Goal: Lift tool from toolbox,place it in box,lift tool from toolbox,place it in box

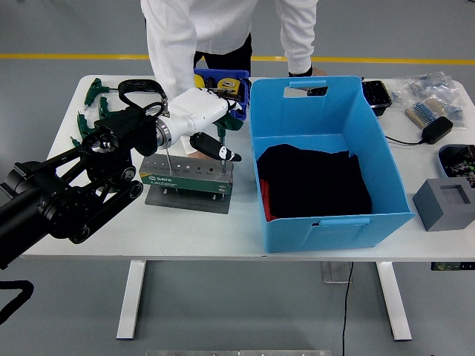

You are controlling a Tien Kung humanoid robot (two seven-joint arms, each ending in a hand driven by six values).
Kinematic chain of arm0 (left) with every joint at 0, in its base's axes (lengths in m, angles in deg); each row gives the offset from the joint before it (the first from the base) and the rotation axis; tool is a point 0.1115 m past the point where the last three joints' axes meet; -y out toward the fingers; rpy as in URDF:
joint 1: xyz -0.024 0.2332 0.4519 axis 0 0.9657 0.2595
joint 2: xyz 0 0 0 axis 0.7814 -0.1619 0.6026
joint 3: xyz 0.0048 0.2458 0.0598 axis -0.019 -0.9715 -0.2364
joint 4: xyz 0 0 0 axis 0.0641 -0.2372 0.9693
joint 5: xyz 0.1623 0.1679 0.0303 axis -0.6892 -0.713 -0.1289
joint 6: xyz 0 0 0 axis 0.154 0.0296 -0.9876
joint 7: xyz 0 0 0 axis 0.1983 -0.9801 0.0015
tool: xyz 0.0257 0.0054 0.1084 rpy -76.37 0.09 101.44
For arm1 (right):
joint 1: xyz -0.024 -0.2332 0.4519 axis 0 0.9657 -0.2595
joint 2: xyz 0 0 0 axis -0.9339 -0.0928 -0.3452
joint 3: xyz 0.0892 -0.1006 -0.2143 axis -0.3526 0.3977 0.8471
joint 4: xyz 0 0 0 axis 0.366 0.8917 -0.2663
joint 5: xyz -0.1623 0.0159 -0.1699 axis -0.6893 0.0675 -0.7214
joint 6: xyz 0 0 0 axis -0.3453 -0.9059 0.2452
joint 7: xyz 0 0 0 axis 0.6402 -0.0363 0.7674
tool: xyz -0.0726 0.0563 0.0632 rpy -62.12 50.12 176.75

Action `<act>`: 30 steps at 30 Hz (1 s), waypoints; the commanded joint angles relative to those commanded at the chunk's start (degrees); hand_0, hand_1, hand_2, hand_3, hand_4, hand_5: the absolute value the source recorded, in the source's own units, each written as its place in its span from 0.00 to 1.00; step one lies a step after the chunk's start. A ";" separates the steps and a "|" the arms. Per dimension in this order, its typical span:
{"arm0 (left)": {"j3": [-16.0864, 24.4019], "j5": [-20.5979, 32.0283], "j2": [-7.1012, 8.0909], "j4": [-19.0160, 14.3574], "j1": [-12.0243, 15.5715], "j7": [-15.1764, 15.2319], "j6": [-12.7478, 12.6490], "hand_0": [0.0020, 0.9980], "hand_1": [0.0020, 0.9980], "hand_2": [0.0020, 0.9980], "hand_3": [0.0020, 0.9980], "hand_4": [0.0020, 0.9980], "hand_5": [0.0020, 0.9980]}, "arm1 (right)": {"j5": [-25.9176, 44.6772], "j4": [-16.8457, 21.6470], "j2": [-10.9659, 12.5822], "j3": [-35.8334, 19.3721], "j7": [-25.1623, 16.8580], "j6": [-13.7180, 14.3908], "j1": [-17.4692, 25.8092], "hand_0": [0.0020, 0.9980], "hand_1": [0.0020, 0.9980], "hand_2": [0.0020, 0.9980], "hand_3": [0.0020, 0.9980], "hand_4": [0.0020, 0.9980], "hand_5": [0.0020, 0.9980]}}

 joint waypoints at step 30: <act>-2.27 1.82 -1.52 6.84 -2.18 0.99 -3.20 0.39 0.28 0.28 0.42 1.00 0.64 | -1.66 0.00 0.37 -0.25 -1.04 0.57 -0.58 0.70 0.71 0.78 0.76 0.99 0.79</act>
